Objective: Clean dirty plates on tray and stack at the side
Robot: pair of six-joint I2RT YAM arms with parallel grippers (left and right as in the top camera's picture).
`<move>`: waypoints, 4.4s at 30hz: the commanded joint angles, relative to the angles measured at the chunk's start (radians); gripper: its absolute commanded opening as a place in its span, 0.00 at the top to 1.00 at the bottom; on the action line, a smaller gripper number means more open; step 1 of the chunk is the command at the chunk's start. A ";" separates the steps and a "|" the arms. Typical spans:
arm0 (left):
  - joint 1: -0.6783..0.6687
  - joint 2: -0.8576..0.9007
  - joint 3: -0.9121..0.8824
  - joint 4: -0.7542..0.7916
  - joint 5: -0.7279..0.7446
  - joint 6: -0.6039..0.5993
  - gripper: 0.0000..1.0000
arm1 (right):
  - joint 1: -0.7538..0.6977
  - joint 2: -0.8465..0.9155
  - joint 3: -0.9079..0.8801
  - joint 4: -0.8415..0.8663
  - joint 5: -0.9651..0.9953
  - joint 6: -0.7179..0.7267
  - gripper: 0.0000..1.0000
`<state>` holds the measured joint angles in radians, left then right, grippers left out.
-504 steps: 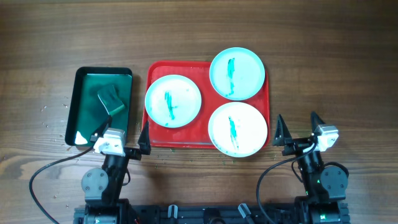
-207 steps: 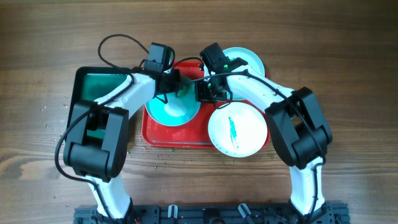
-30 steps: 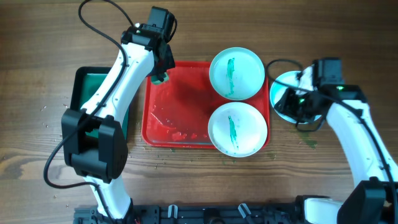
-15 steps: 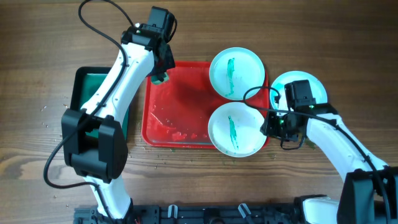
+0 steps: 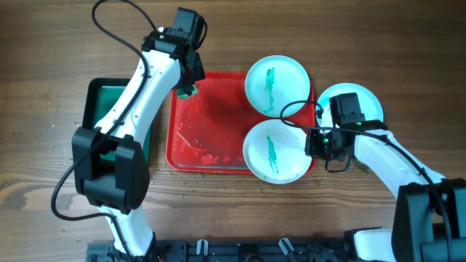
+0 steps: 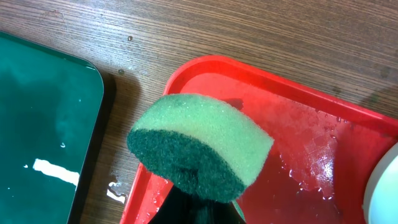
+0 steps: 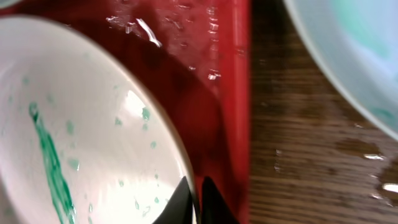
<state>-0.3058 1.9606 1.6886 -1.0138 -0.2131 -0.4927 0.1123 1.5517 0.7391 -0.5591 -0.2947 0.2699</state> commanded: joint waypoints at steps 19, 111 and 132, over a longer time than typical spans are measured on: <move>0.045 0.009 -0.002 -0.005 0.000 -0.018 0.96 | 0.446 0.211 0.357 0.123 0.219 0.461 0.96; 0.019 0.009 -0.468 0.524 -0.133 0.066 0.96 | 0.361 0.521 0.510 0.187 -0.178 0.309 0.96; 0.269 -0.135 -0.019 -0.179 0.079 0.043 0.96 | 0.361 -0.076 0.553 -0.262 0.471 0.171 0.96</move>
<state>-0.0410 1.8286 1.6669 -1.1965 -0.1585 -0.4332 0.4759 1.6203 1.2671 -0.7811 -0.0769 0.4828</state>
